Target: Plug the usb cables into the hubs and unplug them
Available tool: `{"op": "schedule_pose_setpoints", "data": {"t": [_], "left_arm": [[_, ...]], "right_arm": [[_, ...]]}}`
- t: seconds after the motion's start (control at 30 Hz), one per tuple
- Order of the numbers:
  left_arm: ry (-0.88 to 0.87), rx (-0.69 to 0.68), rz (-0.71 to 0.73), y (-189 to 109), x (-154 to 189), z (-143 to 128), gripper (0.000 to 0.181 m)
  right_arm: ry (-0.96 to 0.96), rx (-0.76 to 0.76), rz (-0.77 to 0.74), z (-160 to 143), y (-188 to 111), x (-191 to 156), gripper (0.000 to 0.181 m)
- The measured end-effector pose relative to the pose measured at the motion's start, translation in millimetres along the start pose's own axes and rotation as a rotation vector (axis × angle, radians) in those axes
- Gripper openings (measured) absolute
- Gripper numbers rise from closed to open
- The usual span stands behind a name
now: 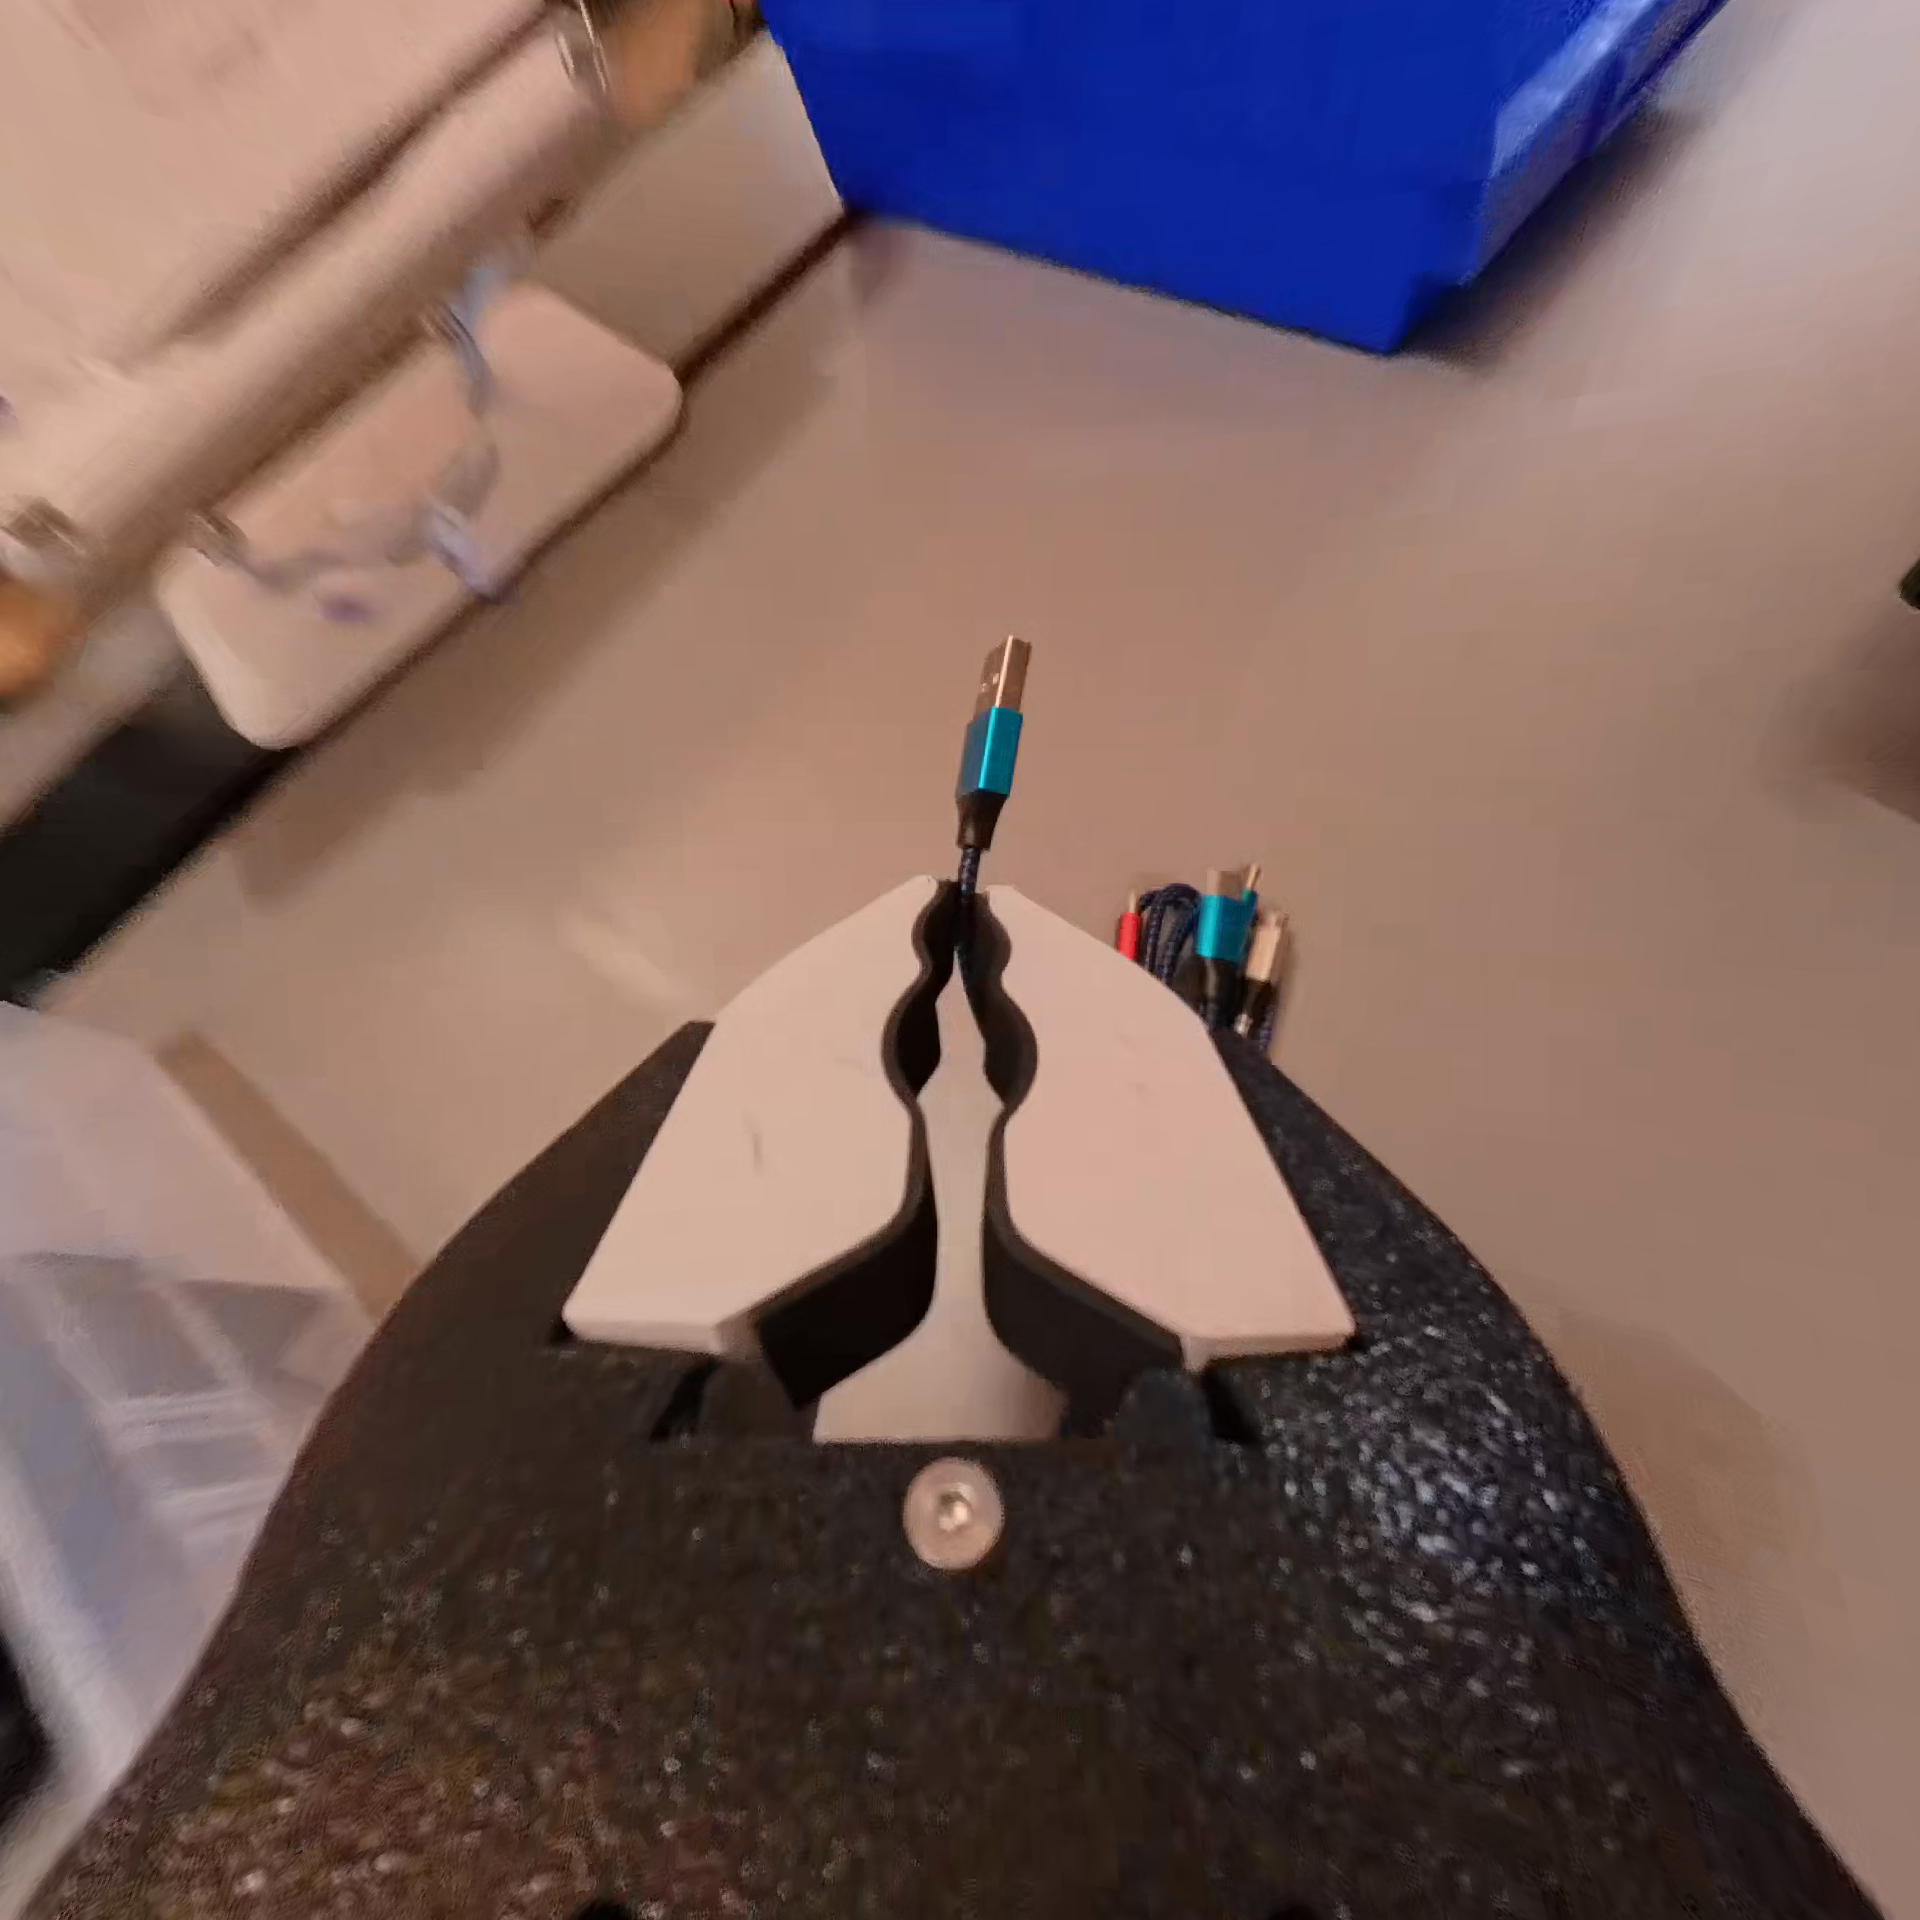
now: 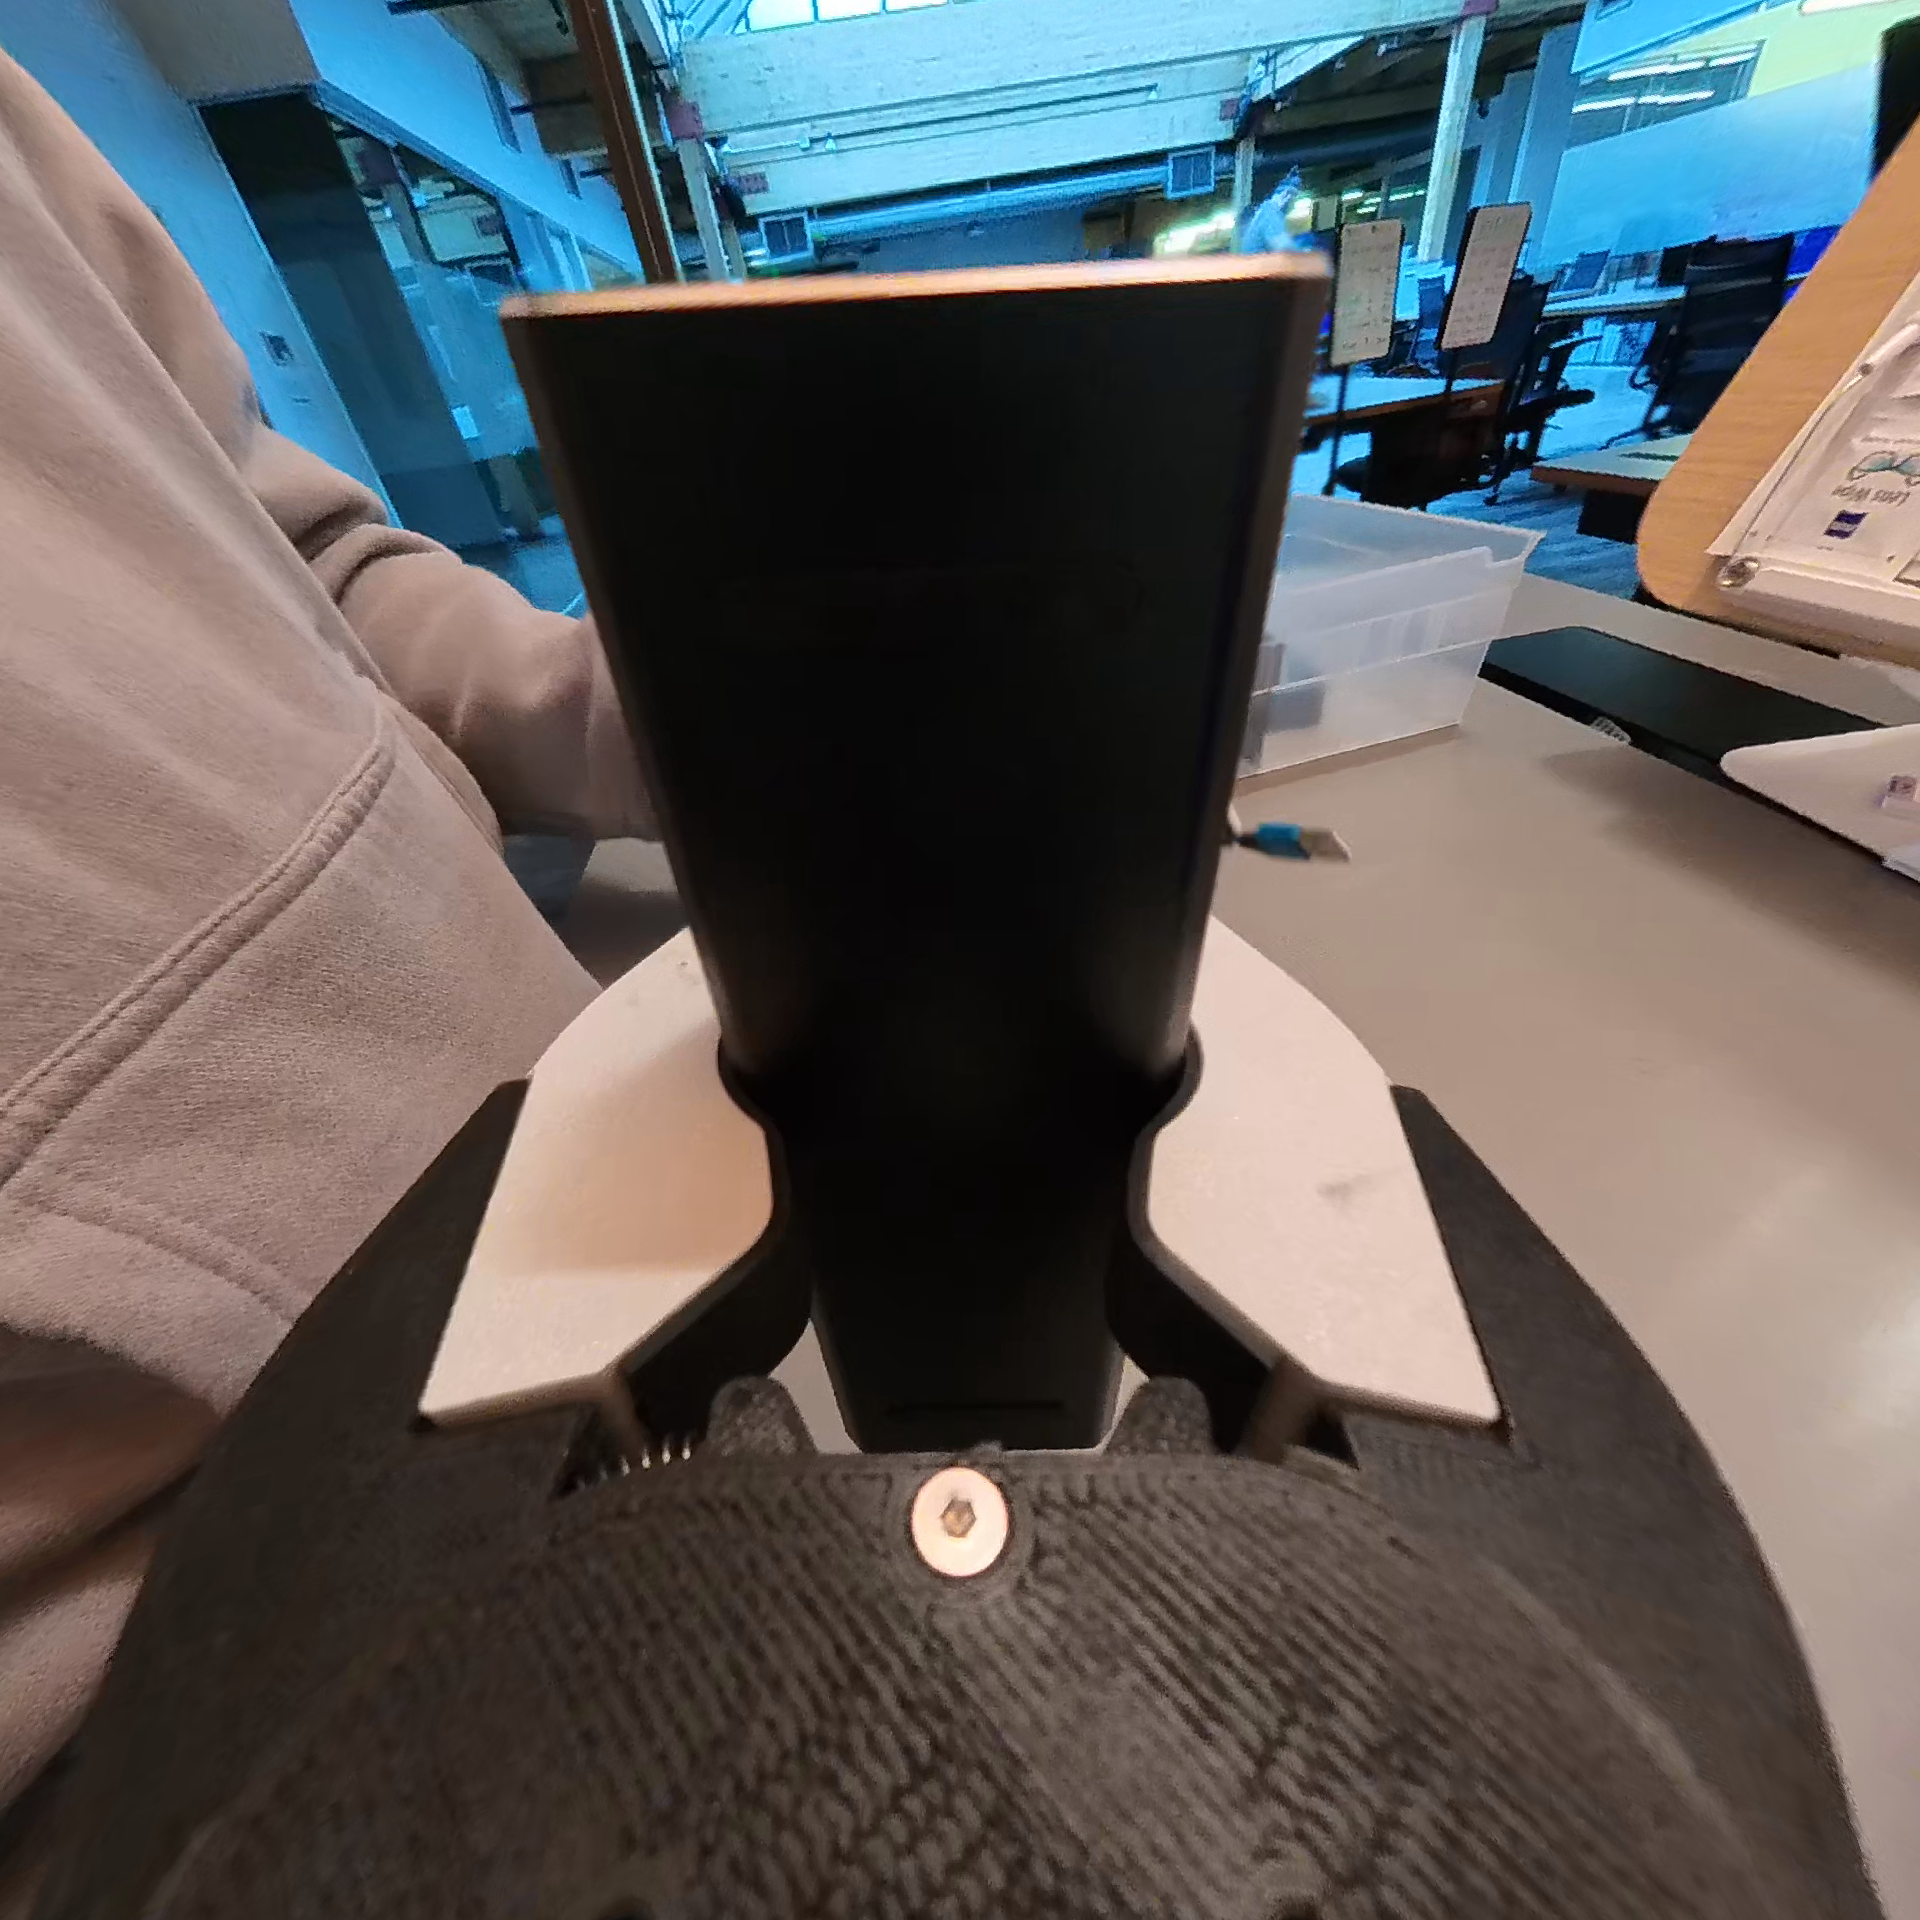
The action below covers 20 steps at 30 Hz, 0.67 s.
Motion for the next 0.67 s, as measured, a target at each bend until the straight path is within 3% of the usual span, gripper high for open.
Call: {"op": "schedule_pose_setpoints", "data": {"t": [0.03,0.2,0.33,0.67], "left_arm": [[0.065,0.034,0.005,-4,0,12,0.002],[0.505,0.121,0.026,-23,15,58,0.002],[0.784,0.099,-0.032,-26,42,77,0.002],[0.963,-0.009,-0.095,-21,82,96,0.003]], "right_arm": [[-0.004,0.007,-0.014,1,-1,2,0.073],[0.017,0.032,-0.030,4,-1,7,0.073],[0.046,0.073,-0.025,7,3,6,0.073],[0.051,0.124,-0.017,10,9,1,0.073]]}}
Point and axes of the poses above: each gripper's, where its closed fingertips meet, y out along the fingers, z out of its top, x = y × z across the jaws, the point moved 1 cm from there along -y, back along the fingers, and after that the axes turned 13 degrees about x, right-handed, at the moved point
